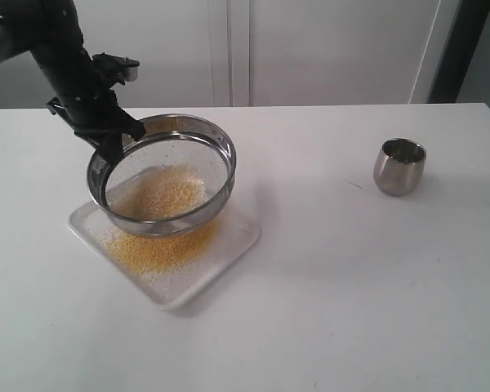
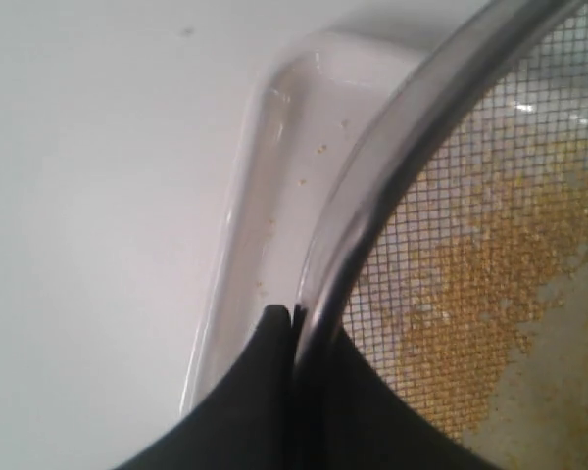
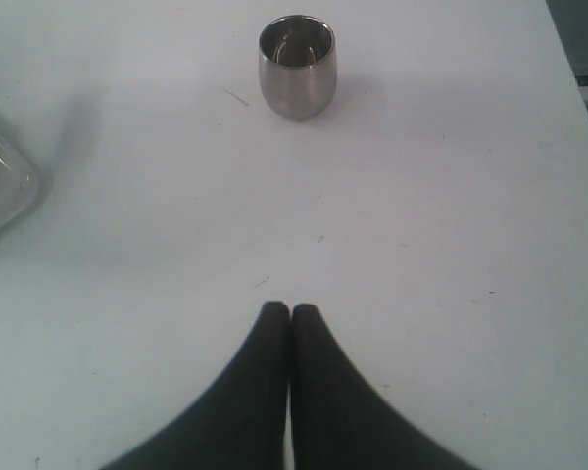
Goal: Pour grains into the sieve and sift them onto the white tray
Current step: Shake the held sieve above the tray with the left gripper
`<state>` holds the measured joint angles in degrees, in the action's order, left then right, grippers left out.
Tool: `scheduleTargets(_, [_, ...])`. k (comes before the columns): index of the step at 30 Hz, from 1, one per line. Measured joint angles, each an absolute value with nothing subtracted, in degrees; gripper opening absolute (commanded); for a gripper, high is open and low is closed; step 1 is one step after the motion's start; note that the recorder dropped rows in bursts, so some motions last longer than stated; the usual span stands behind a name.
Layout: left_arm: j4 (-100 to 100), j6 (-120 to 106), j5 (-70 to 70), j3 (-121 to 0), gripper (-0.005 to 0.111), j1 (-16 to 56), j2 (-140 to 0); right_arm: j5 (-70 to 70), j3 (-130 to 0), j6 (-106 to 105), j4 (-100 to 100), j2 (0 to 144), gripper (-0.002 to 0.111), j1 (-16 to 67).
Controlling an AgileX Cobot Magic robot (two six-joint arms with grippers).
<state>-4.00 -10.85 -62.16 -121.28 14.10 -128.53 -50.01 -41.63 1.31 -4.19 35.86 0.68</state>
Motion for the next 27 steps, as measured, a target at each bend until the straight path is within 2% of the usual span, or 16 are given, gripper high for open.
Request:
scheduleTargets(7, [-3.56,-9.85,-64.46,-119.4,0.0,14.1,-128.53,-50.01,-41.63,1.31,-4.19,35.86,0.0,0.68])
scheduleTargets(12, [-3.42,-9.85,-60.74,-121.33,0.0,14.1,-128.04,-50.01,-41.63,1.31,-4.19,35.86,0.0,0.68])
scheduleTargets(20, [-4.47,-9.5,-64.47,-119.18,0.0,14.1,-126.86,-50.01,-41.63,1.31,-4.19,35.86,0.0,0.68])
scheduleTargets(27, [-3.03,-9.35,-57.43,-118.69,0.0,13.67,-127.13,-50.01,-41.63,1.31,-4.19,35.86,0.0,0.68])
